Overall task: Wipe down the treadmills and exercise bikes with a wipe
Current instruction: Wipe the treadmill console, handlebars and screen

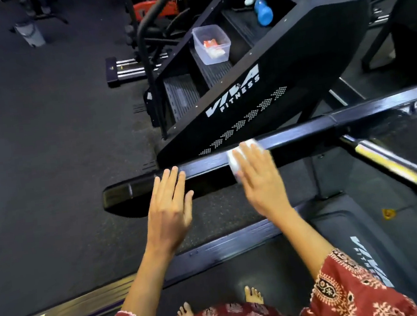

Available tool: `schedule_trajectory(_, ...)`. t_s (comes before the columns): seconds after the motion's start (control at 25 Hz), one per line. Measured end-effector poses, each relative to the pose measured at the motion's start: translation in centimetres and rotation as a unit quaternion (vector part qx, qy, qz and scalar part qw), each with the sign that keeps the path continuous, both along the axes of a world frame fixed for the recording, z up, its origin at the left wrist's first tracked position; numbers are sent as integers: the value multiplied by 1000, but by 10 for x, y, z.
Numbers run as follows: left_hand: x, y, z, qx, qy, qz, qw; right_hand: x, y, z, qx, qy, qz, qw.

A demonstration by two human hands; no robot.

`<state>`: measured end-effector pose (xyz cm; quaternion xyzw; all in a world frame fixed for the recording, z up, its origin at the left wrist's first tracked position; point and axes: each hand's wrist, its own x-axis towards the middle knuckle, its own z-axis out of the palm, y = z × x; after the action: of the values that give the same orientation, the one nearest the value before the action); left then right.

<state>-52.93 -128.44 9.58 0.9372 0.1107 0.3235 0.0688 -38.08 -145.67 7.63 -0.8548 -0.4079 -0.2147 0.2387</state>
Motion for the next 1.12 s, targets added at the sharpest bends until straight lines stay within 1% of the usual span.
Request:
schedule_trajectory(0.04,10,-10,1,8,2,-3,1000,18,-18,5,36,46,-71,996)
schedule_trajectory(0.08,20,-20,1,16,5,-5,1000,30,-26,9,57,73,-125,988)
schedule_trajectory(0.12,32,-31,2,23,9,-7,1000,35,-23,13,60,73,-138,986)
schedule_trajectory(0.16,42,-40,1,26,12,-7,1000,33,-15,15,46,53,-95,993)
schedule_trajectory(0.2,52,-47,0,28,13,-6,1000,28,-10,14,25,25,-13,999)
schedule_trajectory(0.24,61,-57,0,29,14,-7,999,25,-13,9,5,2,73,997)
schedule_trajectory(0.28,69,-65,-1,31,14,-8,999,31,-26,4,-18,-21,139,990)
schedule_trajectory(0.32,75,-73,-1,36,15,-7,999,44,-43,0,-28,-38,167,985)
schedule_trajectory(0.36,79,-80,-2,43,16,-6,999,60,-60,-6,-18,-31,148,988)
schedule_trajectory(0.4,83,-86,-3,52,16,-3,999,74,-73,-9,18,12,89,996)
schedule_trajectory(0.44,86,-91,-5,58,15,-2,998,84,-81,-7,76,81,4,994)
schedule_trajectory(0.48,88,-95,-7,61,15,-4,998,87,-78,-5,128,138,-69,980)
schedule_trajectory(0.52,90,-99,-10,62,14,-9,998,84,-70,-4,150,156,-93,972)
schedule_trajectory(0.56,94,-105,-13,64,15,-19,998,77,-65,-8,137,136,-76,978)
schedule_trajectory(0.64,102,-114,-21,72,21,-43,996,67,-66,-30,73,73,2,995)
schedule_trajectory(0.68,106,-117,-24,77,25,-51,995,69,-75,-44,65,56,16,996)
schedule_trajectory(0.72,111,-120,-29,87,22,-55,994,74,-81,-54,73,50,-6,996)
schedule_trajectory(0.8,125,-122,-39,124,2,-53,991,86,-78,-61,121,82,-59,988)
schedule_trajectory(0.84,132,-122,-45,144,-16,-49,988,87,-71,-60,148,97,-68,982)
schedule_trajectory(0.88,139,-120,-54,173,-46,-39,983,87,-64,-68,174,85,-62,979)
schedule_trajectory(0.92,147,-118,-61,205,-80,-21,975,86,-58,-78,183,47,-48,981)
schedule_trajectory(0.96,153,-114,-69,233,-110,-3,966,89,-57,-89,173,7,-33,984)
schedule_trajectory(1.0,160,-111,-77,256,-138,16,957,97,-60,-101,174,-27,-31,984)
schedule_trajectory(1.04,166,-107,-82,274,-164,34,947,108,-62,-107,194,-46,-52,979)
schedule_trajectory(1.08,171,-105,-91,290,-191,51,936,117,-61,-106,238,-37,-86,967)
schedule_trajectory(1.12,177,-103,-97,298,-215,65,928,123,-56,-99,296,-4,-105,949)
